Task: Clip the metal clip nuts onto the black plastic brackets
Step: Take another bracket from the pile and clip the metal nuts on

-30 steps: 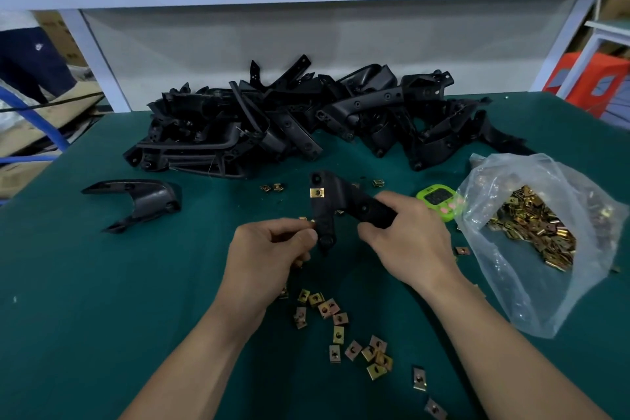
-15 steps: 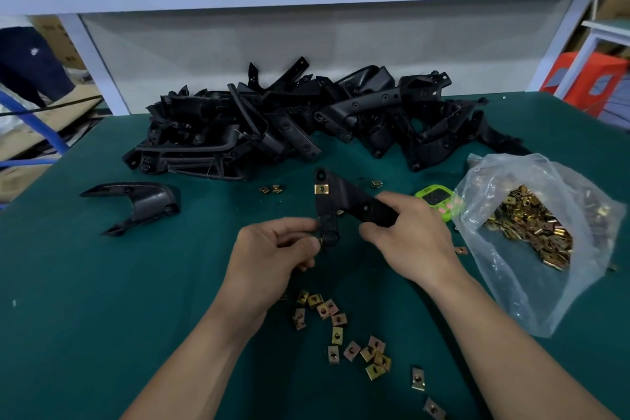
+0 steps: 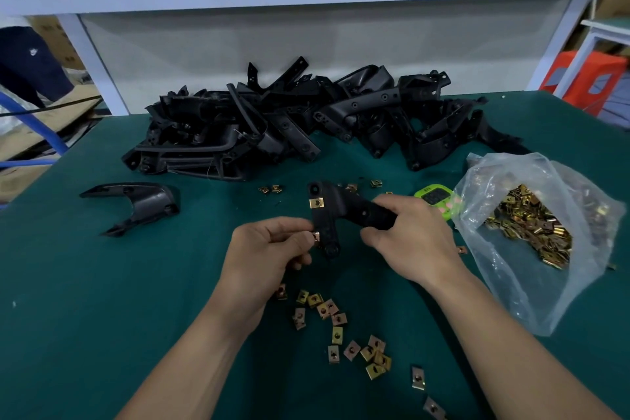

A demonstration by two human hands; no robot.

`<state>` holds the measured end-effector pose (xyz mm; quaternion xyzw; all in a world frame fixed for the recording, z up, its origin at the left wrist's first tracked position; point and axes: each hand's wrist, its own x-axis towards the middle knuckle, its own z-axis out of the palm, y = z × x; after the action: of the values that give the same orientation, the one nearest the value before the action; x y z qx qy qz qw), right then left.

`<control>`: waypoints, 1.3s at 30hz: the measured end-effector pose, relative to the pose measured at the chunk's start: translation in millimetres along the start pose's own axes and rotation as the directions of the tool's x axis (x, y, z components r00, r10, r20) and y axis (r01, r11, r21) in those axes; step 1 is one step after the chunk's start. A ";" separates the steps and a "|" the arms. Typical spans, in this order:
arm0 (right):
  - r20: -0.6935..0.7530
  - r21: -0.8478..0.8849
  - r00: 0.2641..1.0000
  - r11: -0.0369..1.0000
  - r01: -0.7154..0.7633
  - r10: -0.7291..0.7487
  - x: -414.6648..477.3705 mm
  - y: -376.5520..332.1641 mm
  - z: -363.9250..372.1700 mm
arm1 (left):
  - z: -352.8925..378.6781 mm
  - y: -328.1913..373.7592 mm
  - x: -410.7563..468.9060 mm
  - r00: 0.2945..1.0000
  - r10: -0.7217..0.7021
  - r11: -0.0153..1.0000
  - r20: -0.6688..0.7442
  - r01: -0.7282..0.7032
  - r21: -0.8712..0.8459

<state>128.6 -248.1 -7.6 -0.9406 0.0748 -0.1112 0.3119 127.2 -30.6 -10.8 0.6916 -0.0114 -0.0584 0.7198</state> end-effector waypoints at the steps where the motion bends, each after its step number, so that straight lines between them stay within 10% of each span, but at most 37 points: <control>1: 0.007 0.003 1.000 1.000 0.000 0.000 -0.2 -0.2 0.2 | 0.2 0.7 -0.3 1.000 -0.001 1.000 -0.009 0.001 -0.007; 15: 0.031 0.022 0.999 0.999 0.031 -0.032 -4.0 -7.2 3.8 | 7.3 5.7 -8.2 0.987 -0.037 0.996 -0.154 0.024 -0.084; 31: -0.059 -0.154 0.977 0.969 0.192 -0.203 -10.7 -18.2 5.9 | 5.7 0.1 -12.4 0.983 0.128 0.966 -0.134 -0.093 0.241; 39: -0.072 0.010 0.997 0.999 0.043 -0.042 -11.8 -13.8 14.2 | 14.7 5.4 -12.8 0.984 0.128 0.985 -0.127 -0.112 0.129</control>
<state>121.8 -226.6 -12.3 -0.9356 0.0652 -0.1518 0.3119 113.5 -43.7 -4.0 0.7345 -0.0080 0.0330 0.6777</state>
